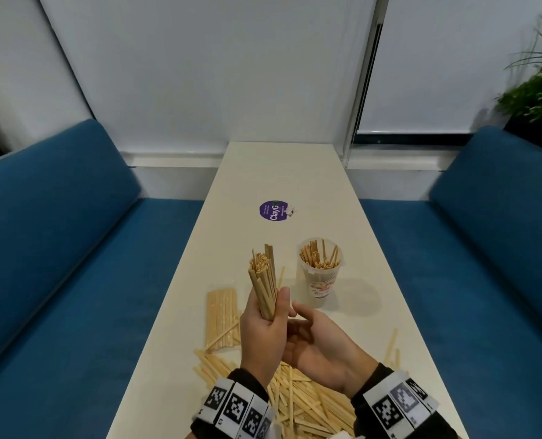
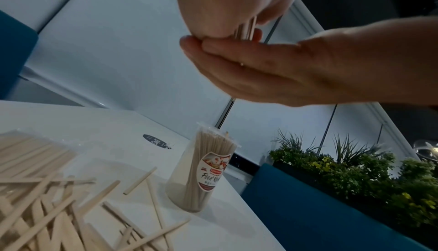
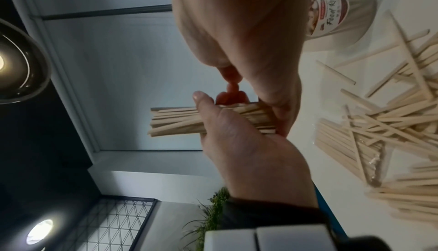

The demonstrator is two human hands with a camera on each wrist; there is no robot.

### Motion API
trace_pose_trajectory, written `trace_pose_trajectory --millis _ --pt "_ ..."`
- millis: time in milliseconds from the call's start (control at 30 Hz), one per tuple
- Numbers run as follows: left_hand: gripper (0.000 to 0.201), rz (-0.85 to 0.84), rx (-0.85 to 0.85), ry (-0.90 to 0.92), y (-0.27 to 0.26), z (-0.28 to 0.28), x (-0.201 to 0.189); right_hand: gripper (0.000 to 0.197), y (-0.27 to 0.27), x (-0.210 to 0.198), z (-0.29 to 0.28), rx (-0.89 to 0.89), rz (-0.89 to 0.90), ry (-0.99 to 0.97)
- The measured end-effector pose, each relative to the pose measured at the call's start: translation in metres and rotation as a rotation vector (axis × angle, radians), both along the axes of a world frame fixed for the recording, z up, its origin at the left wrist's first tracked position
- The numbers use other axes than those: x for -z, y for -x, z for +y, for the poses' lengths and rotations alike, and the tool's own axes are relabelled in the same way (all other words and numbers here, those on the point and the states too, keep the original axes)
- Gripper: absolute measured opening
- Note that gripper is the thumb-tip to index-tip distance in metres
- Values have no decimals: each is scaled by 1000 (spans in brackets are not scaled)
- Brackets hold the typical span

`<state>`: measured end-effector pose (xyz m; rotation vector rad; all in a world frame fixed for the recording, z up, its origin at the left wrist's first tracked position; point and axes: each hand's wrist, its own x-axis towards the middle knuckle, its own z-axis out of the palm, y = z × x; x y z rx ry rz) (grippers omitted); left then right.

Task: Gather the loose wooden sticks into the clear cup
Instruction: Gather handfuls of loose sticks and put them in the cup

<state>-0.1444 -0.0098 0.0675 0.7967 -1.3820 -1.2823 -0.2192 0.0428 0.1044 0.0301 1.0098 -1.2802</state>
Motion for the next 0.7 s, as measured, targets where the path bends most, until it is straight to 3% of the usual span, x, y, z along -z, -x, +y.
trace_pose_trajectory --millis 200,267,400,467,533,600,633,700 --pt "20 -36 22 -9 -2 2 4 48 3 2 4 3 -12 74" --pt "16 -34 55 -10 -3 5 3 52 5 2 9 -79 84 115" --pt "24 -80 173 -64 -4 5 8 76 13 4 12 -199 736 226" --pt "19 -158 276 -64 -3 5 13 92 19 2 9 -203 939 317" --pt "12 -281 416 -34 -3 9 14 79 23 -3 4 -156 971 353" --pt "13 -366 526 -19 -4 13 11 42 22 -6 -1 -33 944 367" --pt "8 -366 557 -51 -4 14 8 32 20 -6 -3 16 926 366" --pt "5 -334 605 -145 -6 12 4 32 16 -4 -4 77 898 395"
